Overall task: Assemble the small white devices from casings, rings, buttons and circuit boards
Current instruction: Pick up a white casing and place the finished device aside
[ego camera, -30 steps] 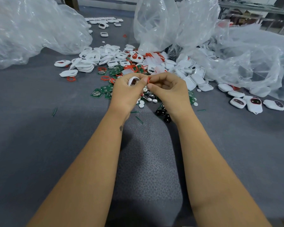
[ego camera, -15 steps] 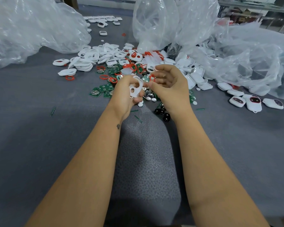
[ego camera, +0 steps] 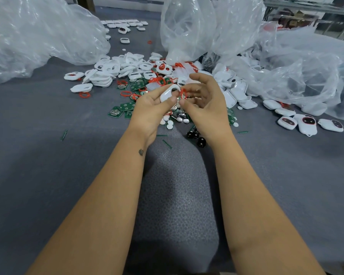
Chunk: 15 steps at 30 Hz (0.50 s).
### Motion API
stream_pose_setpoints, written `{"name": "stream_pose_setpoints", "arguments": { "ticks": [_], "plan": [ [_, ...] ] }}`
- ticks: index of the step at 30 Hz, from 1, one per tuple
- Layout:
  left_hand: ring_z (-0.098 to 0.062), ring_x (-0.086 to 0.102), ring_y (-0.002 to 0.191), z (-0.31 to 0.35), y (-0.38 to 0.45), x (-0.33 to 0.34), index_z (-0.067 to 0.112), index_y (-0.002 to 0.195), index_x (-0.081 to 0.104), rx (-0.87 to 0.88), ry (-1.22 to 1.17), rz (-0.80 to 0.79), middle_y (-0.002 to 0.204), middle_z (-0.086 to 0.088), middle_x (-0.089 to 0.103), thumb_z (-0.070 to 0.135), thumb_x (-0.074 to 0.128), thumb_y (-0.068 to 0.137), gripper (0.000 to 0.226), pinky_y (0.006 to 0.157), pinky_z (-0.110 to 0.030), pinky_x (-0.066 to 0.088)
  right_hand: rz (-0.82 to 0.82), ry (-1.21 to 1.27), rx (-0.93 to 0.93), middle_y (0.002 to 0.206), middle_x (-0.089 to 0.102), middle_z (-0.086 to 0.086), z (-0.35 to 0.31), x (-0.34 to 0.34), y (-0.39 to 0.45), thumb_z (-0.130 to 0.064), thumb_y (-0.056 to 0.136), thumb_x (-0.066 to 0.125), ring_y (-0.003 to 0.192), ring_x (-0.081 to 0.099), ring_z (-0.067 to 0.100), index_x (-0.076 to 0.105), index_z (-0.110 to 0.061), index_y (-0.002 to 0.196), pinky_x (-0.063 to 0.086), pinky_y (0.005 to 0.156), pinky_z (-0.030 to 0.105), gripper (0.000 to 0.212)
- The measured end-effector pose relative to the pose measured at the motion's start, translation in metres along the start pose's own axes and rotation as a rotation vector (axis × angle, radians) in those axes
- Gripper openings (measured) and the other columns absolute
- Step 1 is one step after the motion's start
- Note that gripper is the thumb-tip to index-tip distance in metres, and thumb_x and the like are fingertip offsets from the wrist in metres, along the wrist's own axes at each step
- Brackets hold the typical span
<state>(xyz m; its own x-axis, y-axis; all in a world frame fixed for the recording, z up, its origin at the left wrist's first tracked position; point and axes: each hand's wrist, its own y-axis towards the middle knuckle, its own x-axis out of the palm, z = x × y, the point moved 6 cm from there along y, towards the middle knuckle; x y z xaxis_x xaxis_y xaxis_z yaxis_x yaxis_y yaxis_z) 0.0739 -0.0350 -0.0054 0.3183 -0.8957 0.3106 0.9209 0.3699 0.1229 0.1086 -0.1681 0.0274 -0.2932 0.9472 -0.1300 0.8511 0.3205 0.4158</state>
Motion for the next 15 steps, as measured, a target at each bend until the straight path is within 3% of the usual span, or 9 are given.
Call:
{"name": "stream_pose_setpoints", "arguments": {
  "ticks": [5, 9, 12, 15],
  "plan": [
    [-0.010, 0.071, 0.081, 0.0020, -0.0023, 0.0021, 0.011, 0.099, 0.067, -0.053, -0.129, -0.006, 0.089, 0.002, 0.075, 0.006, 0.060, 0.093, 0.011, 0.070, -0.020, 0.056, 0.030, -0.151, -0.096, 0.096, 0.066, -0.012, 0.0001, 0.0015, -0.0018, 0.002, 0.078, 0.069, 0.095, 0.063, 0.003, 0.049, -0.024, 0.117, 0.049, 0.094, 0.024, 0.051],
    [-0.010, 0.066, 0.073, 0.0012, -0.0014, -0.0002, 0.014, 0.092, 0.069, -0.046, 0.017, 0.031, 0.084, 0.004, 0.074, 0.012, 0.060, 0.095, 0.009, 0.064, -0.018, 0.053, 0.017, -0.303, -0.192, 0.102, 0.065, -0.014, -0.0013, 0.0032, -0.0031, -0.005, 0.080, 0.069, 0.098, 0.059, -0.006, 0.046, -0.028, 0.123, 0.042, 0.088, 0.007, 0.054],
    [-0.010, 0.063, 0.080, 0.0004, -0.0010, 0.0006, 0.020, 0.092, 0.071, -0.024, 0.130, 0.028, 0.090, 0.006, 0.073, 0.019, 0.056, 0.098, 0.015, 0.069, -0.022, 0.053, 0.014, -0.362, -0.240, 0.105, 0.064, -0.011, -0.0031, 0.0036, -0.0045, -0.007, 0.080, 0.066, 0.100, 0.057, -0.005, 0.044, -0.026, 0.129, 0.039, 0.087, 0.004, 0.056],
    [-0.011, 0.066, 0.086, -0.0010, -0.0018, 0.0007, 0.019, 0.090, 0.071, -0.062, 0.055, 0.041, 0.089, 0.006, 0.073, 0.020, 0.053, 0.100, 0.021, 0.081, -0.028, 0.057, 0.027, -0.401, -0.269, 0.105, 0.064, -0.010, -0.0056, 0.0042, -0.0058, -0.013, 0.082, 0.065, 0.100, 0.058, -0.002, 0.043, -0.023, 0.133, 0.038, 0.085, 0.003, 0.057]
  ]
}}
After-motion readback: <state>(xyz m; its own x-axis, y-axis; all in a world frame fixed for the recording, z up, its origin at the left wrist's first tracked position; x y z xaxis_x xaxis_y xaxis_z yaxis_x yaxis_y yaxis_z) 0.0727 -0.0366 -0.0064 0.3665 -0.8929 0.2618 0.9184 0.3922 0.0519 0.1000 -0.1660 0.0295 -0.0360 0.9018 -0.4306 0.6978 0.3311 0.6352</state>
